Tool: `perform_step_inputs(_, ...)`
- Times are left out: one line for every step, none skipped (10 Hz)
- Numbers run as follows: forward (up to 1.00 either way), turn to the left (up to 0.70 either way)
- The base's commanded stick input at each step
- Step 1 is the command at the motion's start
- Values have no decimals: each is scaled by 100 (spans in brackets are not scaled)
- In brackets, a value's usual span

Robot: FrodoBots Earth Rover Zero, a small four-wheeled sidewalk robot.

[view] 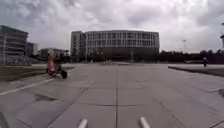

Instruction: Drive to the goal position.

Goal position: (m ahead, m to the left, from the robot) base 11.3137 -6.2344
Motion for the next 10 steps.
perform_step_inputs(70,0)
perform_step_inputs(70,0)
perform_step_inputs(70,0)
perform_step_inputs(70,0)
perform_step_inputs(70,0)
perform_step_inputs(70,0)
perform_step_inputs(70,0)
perform_step_inputs(70,0)
perform_step_inputs(70,0)
perform_step_inputs(70,0)
